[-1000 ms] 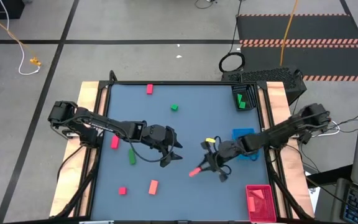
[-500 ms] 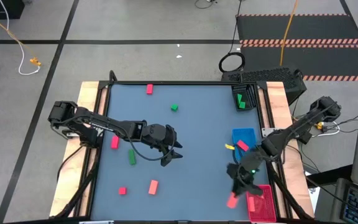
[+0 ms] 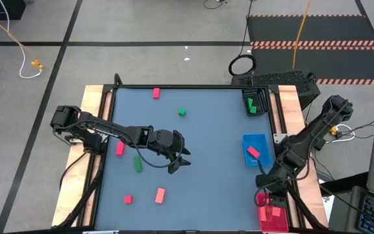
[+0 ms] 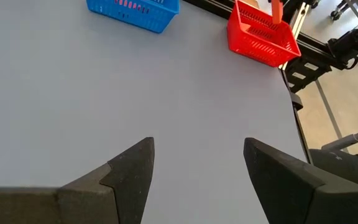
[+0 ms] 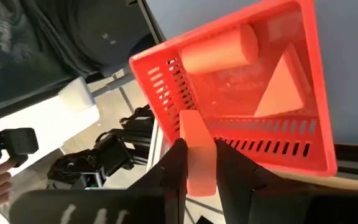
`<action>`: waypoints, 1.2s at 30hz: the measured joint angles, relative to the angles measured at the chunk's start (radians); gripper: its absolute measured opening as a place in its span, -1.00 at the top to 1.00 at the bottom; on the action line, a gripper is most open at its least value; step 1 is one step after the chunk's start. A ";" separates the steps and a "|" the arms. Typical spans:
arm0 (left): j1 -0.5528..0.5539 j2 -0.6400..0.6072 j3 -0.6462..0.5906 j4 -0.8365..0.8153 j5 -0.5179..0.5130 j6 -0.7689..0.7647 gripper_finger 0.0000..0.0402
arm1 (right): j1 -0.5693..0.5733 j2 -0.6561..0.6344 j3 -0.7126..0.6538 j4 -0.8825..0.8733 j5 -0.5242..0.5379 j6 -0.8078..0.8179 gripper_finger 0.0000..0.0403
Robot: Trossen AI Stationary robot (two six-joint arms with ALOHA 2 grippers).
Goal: Sort & place blocks by color
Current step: Put the orange block into the red bin
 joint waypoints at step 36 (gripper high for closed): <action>0.000 0.001 0.000 -0.004 -0.139 0.032 -0.25 | -0.002 0.000 0.000 0.124 0.592 -0.278 0.20</action>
